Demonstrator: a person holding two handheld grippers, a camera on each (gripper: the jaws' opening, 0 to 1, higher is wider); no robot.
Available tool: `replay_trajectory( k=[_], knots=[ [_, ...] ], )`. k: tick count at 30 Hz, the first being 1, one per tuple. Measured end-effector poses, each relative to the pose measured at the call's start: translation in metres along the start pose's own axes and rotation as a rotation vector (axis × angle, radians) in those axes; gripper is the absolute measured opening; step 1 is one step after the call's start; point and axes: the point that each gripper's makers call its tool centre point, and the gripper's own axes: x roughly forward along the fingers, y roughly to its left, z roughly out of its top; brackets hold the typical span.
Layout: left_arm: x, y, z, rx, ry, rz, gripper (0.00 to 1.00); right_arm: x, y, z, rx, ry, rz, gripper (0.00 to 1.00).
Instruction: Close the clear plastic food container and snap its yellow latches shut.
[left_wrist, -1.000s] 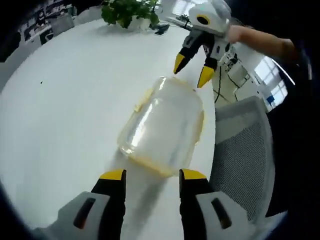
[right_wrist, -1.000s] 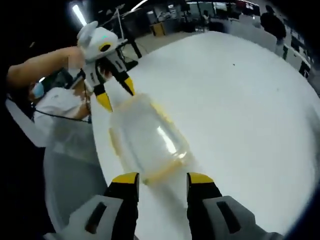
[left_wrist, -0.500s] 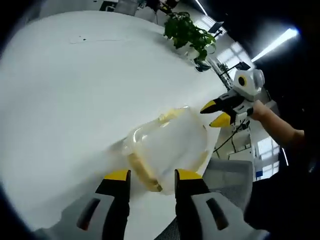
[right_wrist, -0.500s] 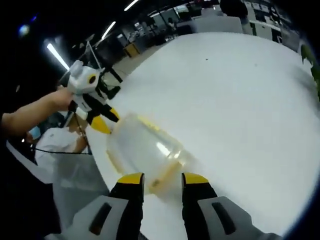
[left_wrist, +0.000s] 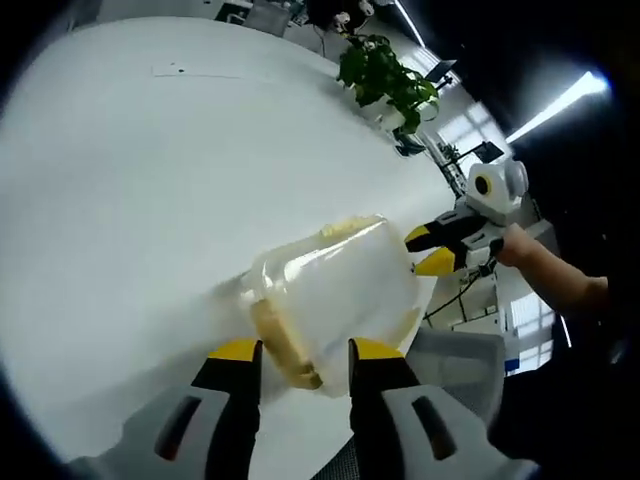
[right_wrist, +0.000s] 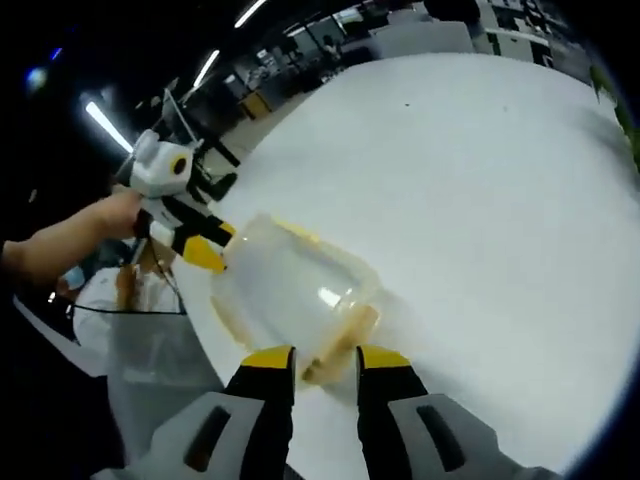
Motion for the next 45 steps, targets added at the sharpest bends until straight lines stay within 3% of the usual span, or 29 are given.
replay_trajectory(
  k=[13, 15, 19, 20, 21, 25, 26, 27, 30, 38, 45],
  knots=[
    [0.003, 0.0, 0.0, -0.018, -0.012, 0.008, 0.32, 0.001, 0.001, 0.001, -0.046, 0.025, -0.005, 0.19],
    [0.007, -0.001, 0.001, -0.083, -0.041, 0.004, 0.32, 0.003, 0.0, 0.001, -0.047, 0.031, 0.007, 0.19],
    [0.006, -0.002, -0.002, -0.059, -0.013, 0.005, 0.3, 0.005, 0.004, 0.003, -0.054, 0.056, 0.005, 0.17],
    [0.005, -0.003, -0.004, -0.059, 0.003, 0.01, 0.3, 0.009, 0.002, 0.014, -0.037, 0.007, -0.007, 0.17],
    [0.005, -0.004, -0.002, -0.063, -0.001, 0.007, 0.3, 0.006, 0.004, 0.008, -0.019, 0.052, 0.009, 0.17],
    [0.007, -0.004, -0.001, -0.087, 0.01, 0.013, 0.27, 0.006, 0.003, 0.005, -0.023, 0.052, -0.005, 0.17],
    [0.016, 0.0, -0.005, -0.065, 0.041, 0.05, 0.26, 0.005, 0.0, 0.008, -0.013, 0.038, -0.04, 0.17],
    [0.024, -0.004, -0.005, -0.108, 0.035, 0.055, 0.27, 0.006, 0.001, 0.011, -0.025, 0.048, -0.019, 0.17],
    [0.007, -0.001, -0.002, -0.098, 0.018, 0.053, 0.28, 0.008, 0.0, 0.011, -0.046, 0.057, -0.031, 0.17],
    [0.008, -0.004, -0.002, -0.151, 0.031, 0.051, 0.32, 0.008, 0.001, 0.005, -0.011, 0.061, -0.011, 0.19],
    [0.007, -0.005, -0.002, -0.147, 0.019, 0.058, 0.33, 0.007, 0.002, 0.005, -0.024, 0.068, -0.003, 0.19]
  ],
)
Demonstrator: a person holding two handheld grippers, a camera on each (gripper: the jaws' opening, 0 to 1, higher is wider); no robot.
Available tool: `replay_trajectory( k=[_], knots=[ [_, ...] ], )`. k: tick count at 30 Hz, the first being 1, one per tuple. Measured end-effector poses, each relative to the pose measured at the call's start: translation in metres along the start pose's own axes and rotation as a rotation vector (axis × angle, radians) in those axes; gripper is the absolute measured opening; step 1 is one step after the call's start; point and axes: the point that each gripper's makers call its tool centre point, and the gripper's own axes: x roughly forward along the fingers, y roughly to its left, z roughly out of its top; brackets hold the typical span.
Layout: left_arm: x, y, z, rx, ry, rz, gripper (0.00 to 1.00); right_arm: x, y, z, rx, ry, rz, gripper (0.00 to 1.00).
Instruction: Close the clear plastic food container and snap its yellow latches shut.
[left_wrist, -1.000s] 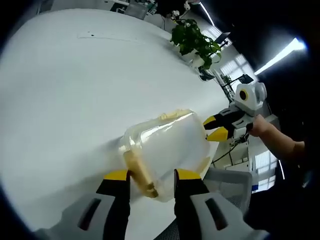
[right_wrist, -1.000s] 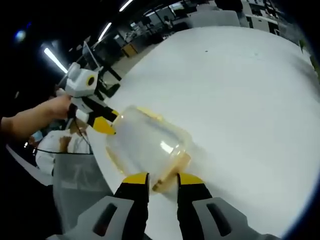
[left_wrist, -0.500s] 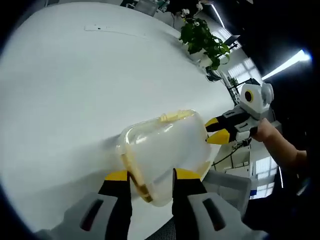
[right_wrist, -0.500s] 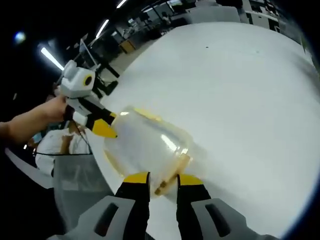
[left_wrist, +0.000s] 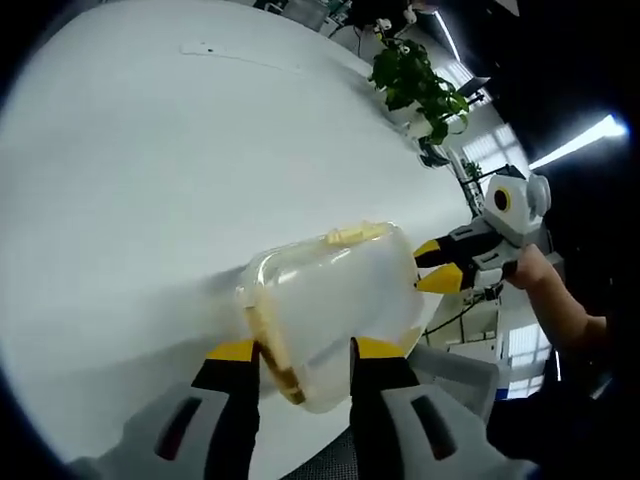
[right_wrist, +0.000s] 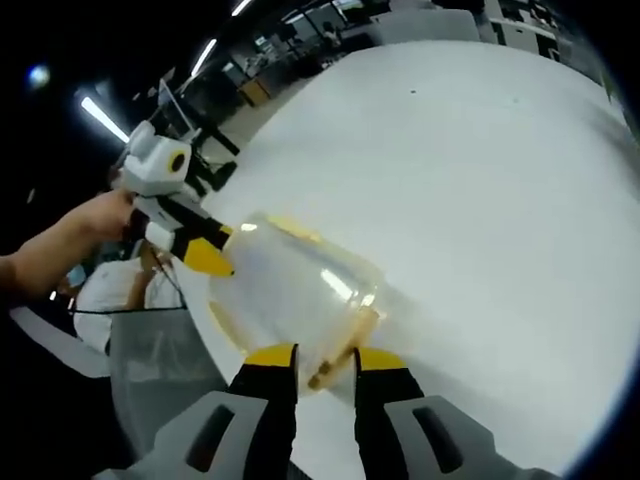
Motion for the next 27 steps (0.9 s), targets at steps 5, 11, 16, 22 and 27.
replay_trajectory(
  k=[5, 11, 16, 22, 27],
  knots=[
    [-0.001, -0.001, -0.001, 0.002, -0.015, 0.013, 0.33, -0.001, 0.001, -0.002, -0.014, 0.004, 0.014, 0.2],
    [0.0, -0.002, 0.0, -0.017, -0.002, 0.029, 0.35, -0.003, 0.002, -0.003, -0.052, 0.022, 0.006, 0.2],
    [0.001, -0.007, -0.003, 0.016, 0.029, 0.083, 0.41, -0.004, 0.005, -0.004, -0.118, 0.029, 0.019, 0.22],
    [-0.001, -0.005, -0.009, 0.041, 0.031, 0.114, 0.47, -0.005, 0.003, -0.003, -0.13, 0.035, 0.011, 0.22],
    [-0.009, 0.011, -0.009, -0.003, 0.022, 0.126, 0.52, -0.004, 0.002, -0.002, -0.115, 0.038, 0.007, 0.22]
  ],
)
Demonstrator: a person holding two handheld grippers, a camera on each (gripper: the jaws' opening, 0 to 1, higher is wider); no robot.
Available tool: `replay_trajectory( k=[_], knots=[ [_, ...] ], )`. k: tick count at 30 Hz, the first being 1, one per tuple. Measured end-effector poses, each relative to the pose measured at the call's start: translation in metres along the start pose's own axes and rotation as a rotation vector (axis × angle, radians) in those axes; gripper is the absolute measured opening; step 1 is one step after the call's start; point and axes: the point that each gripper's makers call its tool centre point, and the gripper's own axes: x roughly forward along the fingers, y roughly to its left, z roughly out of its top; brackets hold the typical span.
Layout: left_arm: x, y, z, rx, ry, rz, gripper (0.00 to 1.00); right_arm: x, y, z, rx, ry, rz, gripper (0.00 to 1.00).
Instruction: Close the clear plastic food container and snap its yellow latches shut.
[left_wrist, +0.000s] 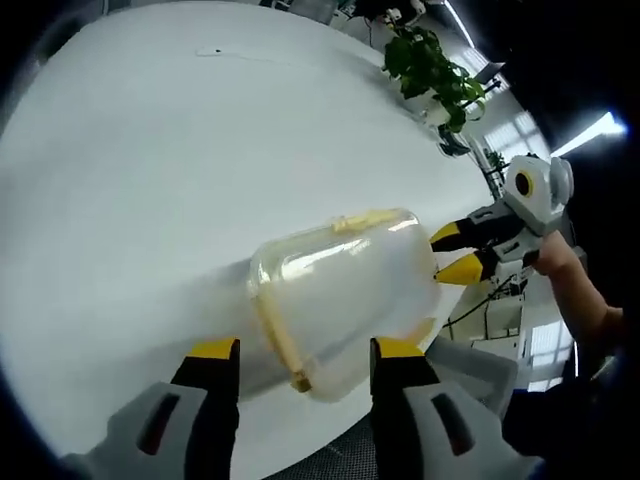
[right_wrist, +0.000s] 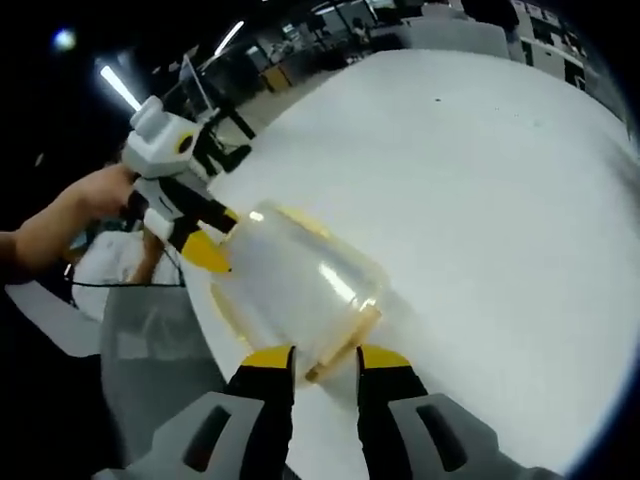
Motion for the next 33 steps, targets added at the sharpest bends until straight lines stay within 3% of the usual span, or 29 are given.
replay_trajectory(
  k=[5, 7, 9, 12, 15, 17, 20, 25, 29, 33],
  knots=[
    [-0.006, -0.003, 0.013, 0.122, -0.068, 0.013, 0.49, -0.005, -0.004, 0.007, -0.056, -0.023, -0.025, 0.17],
    [-0.008, -0.012, 0.018, 0.159, -0.092, 0.007, 0.5, -0.009, -0.005, 0.014, -0.058, -0.049, -0.023, 0.2],
    [-0.009, -0.014, 0.019, 0.183, -0.08, 0.029, 0.52, -0.011, -0.005, 0.019, -0.083, -0.063, -0.02, 0.22],
    [-0.012, -0.015, 0.028, 0.331, -0.099, 0.079, 0.52, -0.014, -0.007, 0.026, -0.137, -0.075, -0.032, 0.2],
    [-0.015, -0.026, 0.033, 0.428, -0.122, 0.065, 0.51, -0.015, -0.006, 0.033, -0.148, -0.096, -0.03, 0.26],
    [-0.015, -0.036, 0.036, 0.533, -0.128, 0.036, 0.5, -0.014, 0.001, 0.036, -0.205, -0.097, -0.004, 0.26],
    [-0.016, -0.045, 0.037, 0.672, -0.123, 0.032, 0.47, -0.013, 0.009, 0.042, -0.291, -0.11, 0.007, 0.25],
    [-0.015, -0.059, 0.04, 0.826, -0.127, 0.007, 0.44, -0.009, 0.02, 0.048, -0.361, -0.119, 0.03, 0.24],
    [-0.01, -0.062, 0.036, 0.891, -0.076, 0.007, 0.42, -0.002, 0.027, 0.049, -0.418, -0.107, 0.042, 0.24],
    [-0.006, -0.068, 0.036, 0.981, -0.063, 0.0, 0.4, 0.004, 0.031, 0.049, -0.463, -0.092, 0.044, 0.24]
  ],
)
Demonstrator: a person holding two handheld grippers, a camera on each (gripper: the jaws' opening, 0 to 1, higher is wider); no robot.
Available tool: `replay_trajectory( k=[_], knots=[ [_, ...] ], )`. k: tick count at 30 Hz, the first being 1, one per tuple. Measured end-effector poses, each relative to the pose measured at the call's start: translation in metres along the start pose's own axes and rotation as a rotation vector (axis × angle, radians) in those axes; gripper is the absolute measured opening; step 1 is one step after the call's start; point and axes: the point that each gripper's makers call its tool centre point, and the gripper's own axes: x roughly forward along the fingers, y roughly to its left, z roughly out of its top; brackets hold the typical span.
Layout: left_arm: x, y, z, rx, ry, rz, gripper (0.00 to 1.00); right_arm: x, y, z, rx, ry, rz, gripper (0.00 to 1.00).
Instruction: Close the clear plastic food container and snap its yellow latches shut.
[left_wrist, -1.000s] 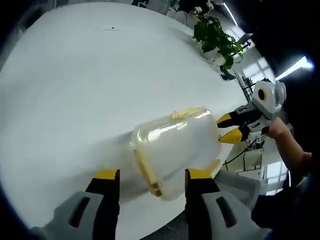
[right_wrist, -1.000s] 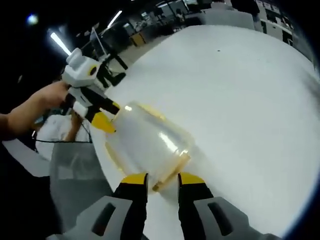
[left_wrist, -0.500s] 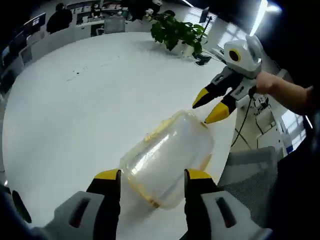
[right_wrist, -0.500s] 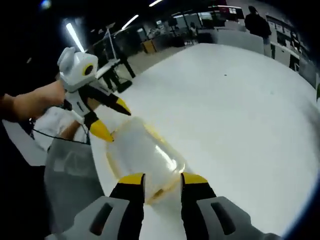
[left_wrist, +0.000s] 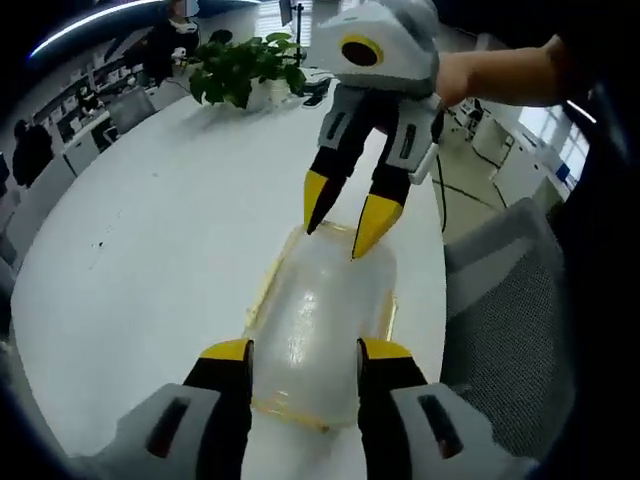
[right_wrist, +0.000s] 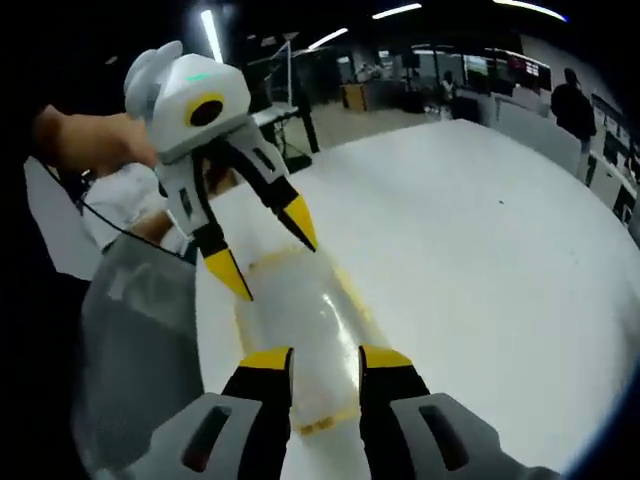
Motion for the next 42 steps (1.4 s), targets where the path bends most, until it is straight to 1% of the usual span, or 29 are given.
replay_trajectory(
  k=[1, 3, 5, 7, 8, 10, 13, 18, 19, 21, 23, 31, 34, 35, 36, 37, 38, 40, 42],
  knots=[
    [0.001, -0.002, 0.002, 0.048, -0.001, -0.012, 0.39, 0.002, 0.001, 0.001, -0.015, 0.0, 0.003, 0.24],
    [0.002, -0.005, 0.004, 0.059, 0.006, -0.024, 0.39, 0.005, 0.004, 0.002, -0.033, 0.005, 0.007, 0.24],
    [0.003, -0.005, 0.005, 0.084, 0.005, -0.03, 0.38, 0.008, 0.005, 0.003, -0.051, 0.007, 0.012, 0.25],
    [0.005, -0.005, 0.005, 0.106, 0.019, -0.032, 0.38, 0.011, 0.006, 0.003, -0.086, 0.017, 0.016, 0.25],
    [0.006, -0.006, 0.005, 0.13, 0.023, -0.038, 0.38, 0.013, 0.007, 0.003, -0.093, 0.022, 0.019, 0.25],
    [0.007, -0.006, 0.004, 0.148, 0.026, -0.043, 0.37, 0.016, 0.008, 0.005, -0.109, 0.021, 0.024, 0.25],
    [0.009, -0.009, 0.005, 0.165, 0.028, -0.056, 0.35, 0.019, 0.009, 0.007, -0.126, 0.017, 0.029, 0.25],
    [0.015, -0.013, 0.004, 0.189, 0.04, -0.068, 0.34, 0.023, 0.01, 0.009, -0.133, 0.015, 0.036, 0.26],
    [0.016, -0.014, 0.002, 0.191, 0.054, -0.069, 0.34, 0.024, 0.01, 0.009, -0.134, 0.017, 0.039, 0.26],
    [0.017, -0.013, 0.002, 0.207, 0.06, -0.06, 0.34, 0.026, 0.011, 0.01, -0.14, 0.017, 0.043, 0.26],
    [0.017, -0.013, 0.003, 0.206, 0.061, -0.063, 0.34, 0.028, 0.011, 0.01, -0.146, 0.02, 0.044, 0.26],
    [0.017, -0.019, 0.004, 0.205, 0.053, -0.086, 0.33, 0.032, 0.008, 0.016, -0.146, 0.008, 0.037, 0.27],
    [0.017, -0.021, 0.005, 0.198, 0.05, -0.091, 0.35, 0.034, 0.002, 0.017, -0.122, 0.006, 0.026, 0.3],
    [0.017, -0.021, 0.005, 0.196, 0.051, -0.092, 0.36, 0.035, 0.0, 0.018, -0.107, 0.001, 0.023, 0.31],
    [0.018, -0.024, 0.004, 0.176, 0.056, -0.102, 0.4, 0.035, -0.001, 0.021, -0.095, -0.009, 0.024, 0.32],
    [0.018, -0.026, 0.003, 0.166, 0.057, -0.108, 0.46, 0.035, -0.002, 0.022, -0.091, -0.015, 0.028, 0.32],
    [0.019, -0.027, 0.003, 0.163, 0.063, -0.111, 0.49, 0.035, -0.002, 0.024, -0.081, -0.021, 0.033, 0.32],
    [0.02, -0.03, 0.001, 0.187, 0.07, -0.113, 0.48, 0.037, -0.003, 0.025, -0.055, -0.019, 0.043, 0.34],
    [0.022, -0.032, 0.0, 0.188, 0.079, -0.113, 0.49, 0.04, -0.005, 0.023, -0.044, -0.004, 0.047, 0.36]
  ],
)
